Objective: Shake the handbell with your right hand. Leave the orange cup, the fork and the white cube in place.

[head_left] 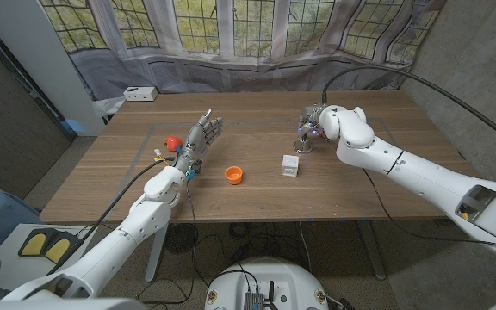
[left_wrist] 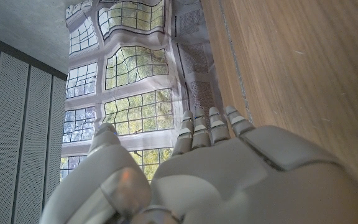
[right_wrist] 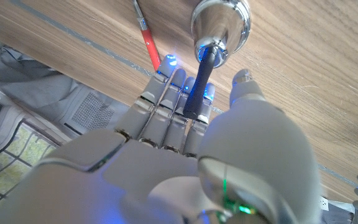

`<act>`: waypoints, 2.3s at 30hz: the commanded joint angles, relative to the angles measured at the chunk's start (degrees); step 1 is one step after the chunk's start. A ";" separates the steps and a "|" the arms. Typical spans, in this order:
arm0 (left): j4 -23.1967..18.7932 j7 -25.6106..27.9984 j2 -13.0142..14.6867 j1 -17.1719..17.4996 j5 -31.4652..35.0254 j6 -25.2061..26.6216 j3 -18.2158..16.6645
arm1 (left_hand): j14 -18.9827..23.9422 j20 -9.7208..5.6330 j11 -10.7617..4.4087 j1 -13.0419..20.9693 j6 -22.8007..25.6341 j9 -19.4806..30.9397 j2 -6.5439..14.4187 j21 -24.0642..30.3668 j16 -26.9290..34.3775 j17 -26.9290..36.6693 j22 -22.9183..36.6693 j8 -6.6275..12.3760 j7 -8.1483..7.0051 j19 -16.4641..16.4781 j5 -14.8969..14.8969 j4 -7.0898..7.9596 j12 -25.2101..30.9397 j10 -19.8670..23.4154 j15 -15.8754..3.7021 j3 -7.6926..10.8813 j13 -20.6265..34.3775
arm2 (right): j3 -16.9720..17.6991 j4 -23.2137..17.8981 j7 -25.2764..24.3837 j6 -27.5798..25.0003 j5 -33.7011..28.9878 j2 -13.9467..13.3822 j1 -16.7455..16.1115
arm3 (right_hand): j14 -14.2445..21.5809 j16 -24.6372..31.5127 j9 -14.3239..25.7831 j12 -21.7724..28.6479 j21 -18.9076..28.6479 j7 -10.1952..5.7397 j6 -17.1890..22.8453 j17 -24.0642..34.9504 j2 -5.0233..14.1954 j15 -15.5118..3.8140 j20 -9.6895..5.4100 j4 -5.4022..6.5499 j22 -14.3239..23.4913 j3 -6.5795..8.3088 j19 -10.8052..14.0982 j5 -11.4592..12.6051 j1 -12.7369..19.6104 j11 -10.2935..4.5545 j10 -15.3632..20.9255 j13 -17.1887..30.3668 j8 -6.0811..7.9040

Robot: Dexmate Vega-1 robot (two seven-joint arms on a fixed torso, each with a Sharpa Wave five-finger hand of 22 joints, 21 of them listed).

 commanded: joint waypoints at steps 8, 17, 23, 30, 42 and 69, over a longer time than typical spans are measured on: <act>-0.38 -0.45 0.48 0.31 -0.29 0.44 0.00 | 0.30 0.40 -0.28 -0.46 0.86 0.09 -0.01 0.13 0.19 0.12 0.12 0.40 0.02 0.07 -0.06 -0.17 0.14 0.16 -0.41 0.40 0.06 | 2.92 -4.81 -3.67 -0.24 3.68 -2.40 -3.47 | -17.02 0.37 -0.34 -0.31 -8.44 1.04 -16.01 -2.46 -0.09 2.97 2.56 1.21 -0.08 -0.84 -10.25 0.80 -6.35 1.96 -14.97 -3.49 -1.55; -0.75 -0.31 0.81 0.41 -0.12 0.36 -0.18 | 0.24 0.42 -0.41 -0.47 0.97 0.10 -0.01 0.14 0.17 0.12 0.12 0.41 0.18 0.06 -0.06 -0.18 0.19 0.30 -0.38 0.43 0.06 | 7.61 -6.55 -8.62 -0.19 10.83 -2.31 -6.89 | -21.68 0.66 -0.43 -0.29 -9.89 3.13 -21.99 -2.89 0.52 4.14 2.43 1.57 -0.07 -0.86 -10.06 0.81 -8.42 2.81 -20.40 -4.50 -1.52; -1.03 -0.10 1.09 0.42 -0.05 0.44 -0.38 | 0.25 0.33 -0.43 -0.46 1.04 0.10 0.00 0.17 0.17 0.12 0.12 0.41 0.12 0.12 -0.06 -0.18 0.22 0.38 -0.46 0.46 0.06 | 12.76 -8.00 -16.82 0.97 18.34 -1.80 -11.24 | -23.63 0.82 -0.49 0.28 -11.63 3.60 -22.36 -2.81 0.84 5.36 3.59 2.54 -0.03 -1.39 -12.97 0.48 -10.93 3.54 -21.12 -4.95 -0.72; -1.20 -0.17 1.27 0.40 -0.14 0.73 -0.39 | 0.28 0.23 -0.45 -0.45 1.08 0.10 0.05 0.16 0.19 0.11 0.12 0.39 0.36 0.10 -0.06 -0.19 0.24 0.47 -0.46 0.52 0.06 | 15.87 -8.20 -24.12 3.53 25.35 -1.63 -14.30 | -27.39 0.64 -0.69 0.93 -13.46 3.73 -20.20 -2.67 0.91 6.14 3.30 3.46 0.09 -2.16 -19.82 0.04 -14.15 4.19 -21.02 -5.41 0.27; -1.29 -0.93 1.54 -0.47 0.22 1.38 0.14 | 0.47 -0.04 -0.26 -0.44 1.15 0.10 0.03 0.23 0.25 0.11 0.11 0.37 0.55 0.27 -0.07 -0.22 0.28 0.63 -0.44 0.56 0.05 | 22.44 -6.01 -37.77 16.56 38.81 -0.31 -21.11 | -29.64 0.82 -0.79 0.24 -12.82 3.61 -23.62 -2.80 1.77 6.41 3.19 3.12 0.06 -1.61 -20.70 -0.08 -14.50 4.84 -24.35 -5.64 -0.85; -6.48 5.58 3.08 -0.34 7.06 0.48 0.33 | 0.55 -0.30 1.68 -0.53 0.04 0.09 -0.12 0.26 0.23 0.10 0.10 -0.09 0.99 0.48 -0.08 -0.25 0.01 0.08 0.40 0.59 0.03 | 31.09 -0.29 -44.83 45.75 53.61 -2.19 -28.76 | -31.50 0.94 -0.87 0.42 -12.84 4.31 -23.87 -3.14 1.81 7.07 3.46 2.52 -0.01 -1.35 -22.24 -0.43 -15.00 5.60 -26.33 -5.99 -0.18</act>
